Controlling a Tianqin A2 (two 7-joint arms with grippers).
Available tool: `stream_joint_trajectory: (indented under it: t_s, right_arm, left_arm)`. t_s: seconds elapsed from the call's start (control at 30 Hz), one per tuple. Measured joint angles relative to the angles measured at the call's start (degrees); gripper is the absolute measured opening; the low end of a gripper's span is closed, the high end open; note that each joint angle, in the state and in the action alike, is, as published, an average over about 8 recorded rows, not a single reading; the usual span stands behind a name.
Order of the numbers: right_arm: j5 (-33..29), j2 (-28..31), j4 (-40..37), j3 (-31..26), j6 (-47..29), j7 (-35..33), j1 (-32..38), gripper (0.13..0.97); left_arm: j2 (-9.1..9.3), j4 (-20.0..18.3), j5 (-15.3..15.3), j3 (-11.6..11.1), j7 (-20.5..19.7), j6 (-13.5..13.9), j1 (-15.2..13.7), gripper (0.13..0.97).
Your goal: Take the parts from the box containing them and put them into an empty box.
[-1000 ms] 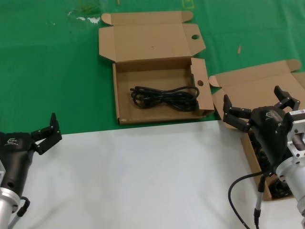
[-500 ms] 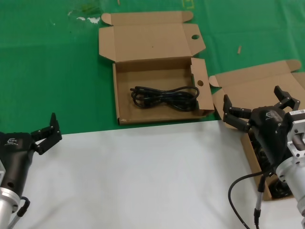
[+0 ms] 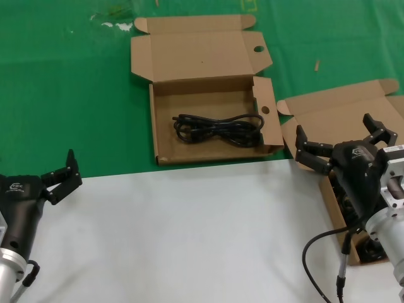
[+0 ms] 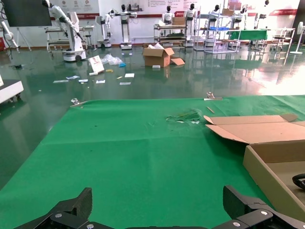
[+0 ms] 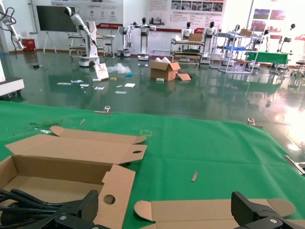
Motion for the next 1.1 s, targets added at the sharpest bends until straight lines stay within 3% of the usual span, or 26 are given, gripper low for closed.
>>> stream_joint_trajectory:
  t_s: [1.1]
  right_arm:
    - [0.0, 0.0, 0.0, 0.0, 0.0, 0.0, 0.0, 0.966]
  left_arm:
    - [0.0, 0.0, 0.0, 0.0, 0.0, 0.0, 0.0, 0.966]
